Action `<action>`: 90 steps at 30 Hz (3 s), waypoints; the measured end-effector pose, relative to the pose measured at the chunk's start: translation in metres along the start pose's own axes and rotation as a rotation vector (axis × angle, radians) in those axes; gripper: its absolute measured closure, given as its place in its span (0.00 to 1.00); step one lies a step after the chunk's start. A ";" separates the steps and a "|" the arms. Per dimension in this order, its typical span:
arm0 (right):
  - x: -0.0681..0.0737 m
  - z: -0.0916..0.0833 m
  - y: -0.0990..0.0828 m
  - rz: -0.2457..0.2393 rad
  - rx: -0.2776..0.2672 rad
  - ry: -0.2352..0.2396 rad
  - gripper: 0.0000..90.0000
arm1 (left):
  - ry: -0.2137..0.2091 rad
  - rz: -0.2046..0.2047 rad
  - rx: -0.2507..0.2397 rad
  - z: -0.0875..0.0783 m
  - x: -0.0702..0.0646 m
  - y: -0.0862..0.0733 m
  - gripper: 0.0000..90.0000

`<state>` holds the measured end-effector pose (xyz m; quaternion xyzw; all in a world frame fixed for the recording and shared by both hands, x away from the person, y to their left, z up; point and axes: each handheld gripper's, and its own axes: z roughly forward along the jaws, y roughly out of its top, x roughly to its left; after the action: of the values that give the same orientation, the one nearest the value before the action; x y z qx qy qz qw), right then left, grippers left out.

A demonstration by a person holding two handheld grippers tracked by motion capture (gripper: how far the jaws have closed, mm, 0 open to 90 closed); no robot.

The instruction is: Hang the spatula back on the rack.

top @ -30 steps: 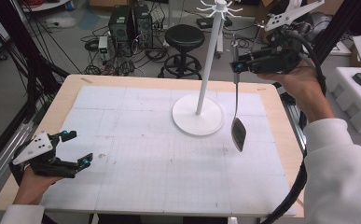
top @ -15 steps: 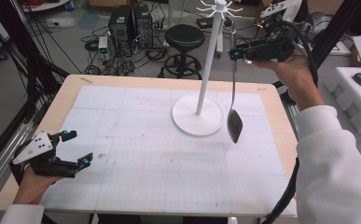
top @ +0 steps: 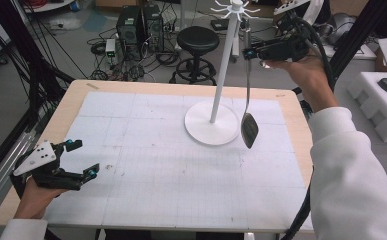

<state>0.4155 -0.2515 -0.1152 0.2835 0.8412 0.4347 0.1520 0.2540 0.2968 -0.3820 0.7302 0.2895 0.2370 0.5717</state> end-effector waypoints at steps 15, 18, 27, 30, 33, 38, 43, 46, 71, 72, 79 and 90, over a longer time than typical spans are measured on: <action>-0.003 0.008 0.008 0.009 0.007 -0.024 0.76 | -0.005 -0.004 -0.009 0.000 0.000 0.000 0.02; -0.003 0.010 0.009 0.011 0.009 -0.032 0.76 | -0.005 -0.009 -0.012 0.000 0.000 0.000 0.02; -0.005 0.014 0.009 0.016 0.020 -0.049 0.76 | -0.006 -0.009 -0.015 0.000 0.000 0.000 0.02; -0.005 0.015 0.009 0.014 0.031 -0.054 0.76 | -0.007 -0.009 -0.013 0.000 0.000 0.000 0.02; -0.005 0.015 0.009 0.015 0.032 -0.057 0.76 | -0.007 -0.009 -0.011 0.000 0.000 0.000 0.02; -0.006 0.015 0.009 0.021 0.031 -0.062 0.76 | -0.007 -0.009 -0.012 0.000 0.000 0.000 0.02; -0.006 0.017 0.010 0.020 0.037 -0.063 0.76 | -0.004 -0.010 -0.012 0.000 0.001 0.000 0.02; -0.004 0.018 0.012 0.015 0.043 -0.060 0.76 | -0.005 -0.010 -0.013 0.000 0.001 0.000 0.02; -0.006 0.026 0.014 0.031 0.066 -0.098 0.76 | -0.010 -0.011 -0.019 -0.002 0.001 0.001 0.02; -0.006 0.027 0.014 0.029 0.066 -0.097 0.76 | -0.009 -0.011 -0.020 -0.002 0.001 0.001 0.02; -0.007 0.029 0.011 0.021 0.063 -0.111 0.75 | -0.008 -0.009 -0.020 -0.002 0.001 0.001 0.02; 0.003 0.022 -0.007 -0.034 -0.005 -0.067 0.62 | -0.002 -0.004 -0.020 -0.003 0.000 0.002 0.02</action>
<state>0.4217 -0.2392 -0.1335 0.2833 0.8392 0.4244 0.1882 0.2524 0.2985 -0.3795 0.7240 0.2879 0.2378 0.5800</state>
